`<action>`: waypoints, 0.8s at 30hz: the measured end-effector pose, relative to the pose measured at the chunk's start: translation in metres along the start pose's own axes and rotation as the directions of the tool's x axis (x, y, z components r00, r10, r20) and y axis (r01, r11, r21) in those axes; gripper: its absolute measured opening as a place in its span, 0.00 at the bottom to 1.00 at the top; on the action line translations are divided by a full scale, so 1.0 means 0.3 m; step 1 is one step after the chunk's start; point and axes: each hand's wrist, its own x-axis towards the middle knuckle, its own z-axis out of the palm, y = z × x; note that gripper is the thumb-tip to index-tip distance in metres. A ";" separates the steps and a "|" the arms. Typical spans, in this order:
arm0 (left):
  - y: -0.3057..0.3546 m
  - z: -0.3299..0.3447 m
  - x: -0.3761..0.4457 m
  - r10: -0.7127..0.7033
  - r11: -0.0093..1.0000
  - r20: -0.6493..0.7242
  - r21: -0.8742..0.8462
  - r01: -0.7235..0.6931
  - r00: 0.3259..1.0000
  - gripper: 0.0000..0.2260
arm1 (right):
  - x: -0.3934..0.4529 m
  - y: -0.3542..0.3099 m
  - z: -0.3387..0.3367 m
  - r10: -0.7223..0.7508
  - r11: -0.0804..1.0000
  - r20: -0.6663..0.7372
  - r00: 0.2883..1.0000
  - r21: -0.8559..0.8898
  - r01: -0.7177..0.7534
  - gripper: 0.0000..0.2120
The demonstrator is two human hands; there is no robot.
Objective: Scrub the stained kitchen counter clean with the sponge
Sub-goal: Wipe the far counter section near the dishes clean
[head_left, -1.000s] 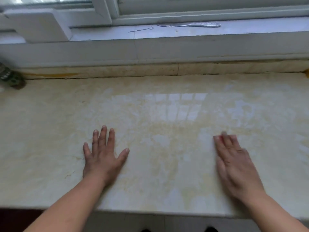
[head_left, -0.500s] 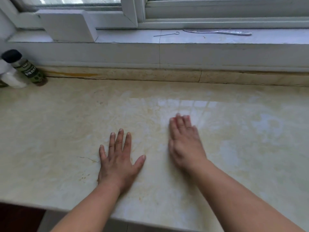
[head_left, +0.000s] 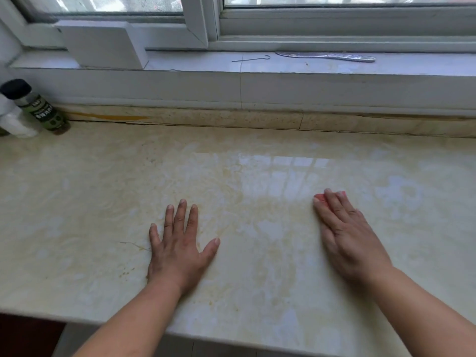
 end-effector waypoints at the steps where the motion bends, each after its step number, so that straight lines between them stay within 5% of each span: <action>1: 0.000 0.001 0.000 0.001 1.000 -0.003 -0.003 -0.001 1.000 0.44 | -0.019 0.050 -0.012 0.038 0.999 -0.014 0.999 -0.001 -0.038 0.29; 8: -0.002 0.004 0.001 0.001 1.000 -0.011 -0.009 -0.001 1.000 0.43 | -0.085 0.244 -0.059 0.294 0.956 -0.083 0.952 0.039 -0.292 0.27; 13: -0.002 0.010 0.005 -0.008 1.000 -0.013 0.003 0.008 1.000 0.43 | -0.042 0.174 -0.030 0.374 0.927 -0.105 0.921 0.038 -0.372 0.37; 24: -0.002 0.011 0.001 -0.005 1.000 -0.025 0.000 0.005 1.000 0.43 | -0.012 -0.149 0.064 -0.026 1.000 0.023 0.999 0.004 0.026 0.28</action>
